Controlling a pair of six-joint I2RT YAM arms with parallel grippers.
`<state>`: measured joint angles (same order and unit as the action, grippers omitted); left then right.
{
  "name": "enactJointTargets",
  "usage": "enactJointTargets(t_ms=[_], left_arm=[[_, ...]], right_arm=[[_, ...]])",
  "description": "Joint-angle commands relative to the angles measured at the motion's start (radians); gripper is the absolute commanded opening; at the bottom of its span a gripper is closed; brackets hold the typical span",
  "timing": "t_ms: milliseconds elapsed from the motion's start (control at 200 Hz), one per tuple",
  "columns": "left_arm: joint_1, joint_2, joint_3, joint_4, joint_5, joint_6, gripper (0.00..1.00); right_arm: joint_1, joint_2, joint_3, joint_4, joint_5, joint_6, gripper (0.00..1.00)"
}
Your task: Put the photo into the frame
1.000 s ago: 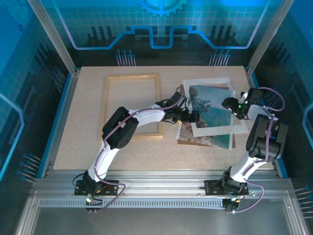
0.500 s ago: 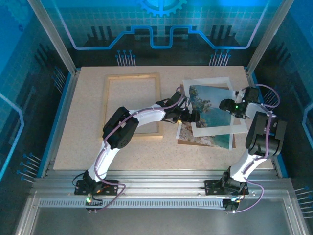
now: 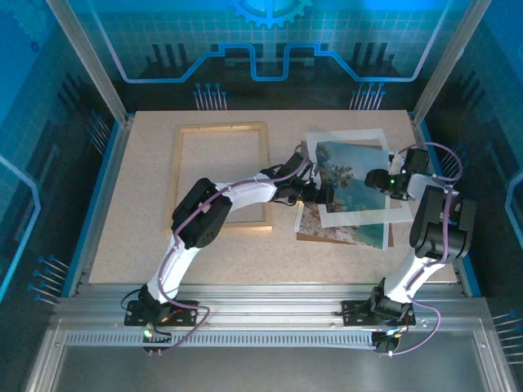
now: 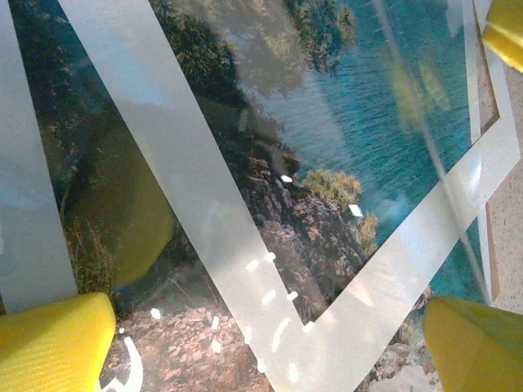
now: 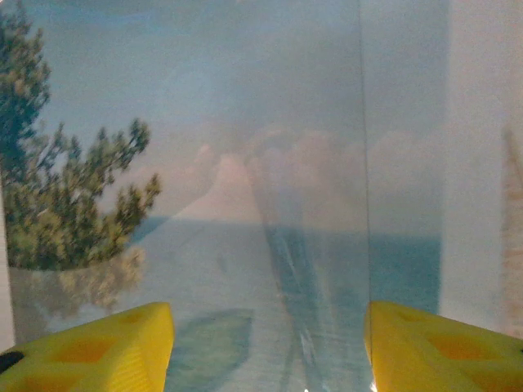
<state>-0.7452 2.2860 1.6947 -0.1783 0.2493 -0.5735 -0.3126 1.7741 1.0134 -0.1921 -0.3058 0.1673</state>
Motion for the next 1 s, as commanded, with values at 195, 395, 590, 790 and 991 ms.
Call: enactJointTargets(t_ms=[195, 395, 590, 790, 991], left_arm=[[0.001, 0.076, -0.022, -0.081, 0.009, 0.033, 0.99], [0.001, 0.079, -0.013, -0.089, 0.012, 0.037, 0.99], [0.000, 0.078, -0.012, -0.096, 0.015, 0.037, 0.99], [0.001, 0.076, -0.010, -0.105, 0.012, 0.038, 0.99], [0.001, 0.072, -0.010, -0.110, 0.008, 0.040, 0.99]], right_arm=[[0.011, -0.085, -0.059, 0.070, -0.275, 0.090, 0.77], [-0.041, -0.123, -0.101, 0.104, -0.314, 0.148, 0.84], [-0.078, -0.102, -0.128, 0.183, -0.400, 0.214, 0.89], [-0.080, -0.079, -0.181, 0.304, -0.494, 0.282, 0.95], [-0.095, -0.103, -0.184, 0.284, -0.463, 0.285, 0.90]])
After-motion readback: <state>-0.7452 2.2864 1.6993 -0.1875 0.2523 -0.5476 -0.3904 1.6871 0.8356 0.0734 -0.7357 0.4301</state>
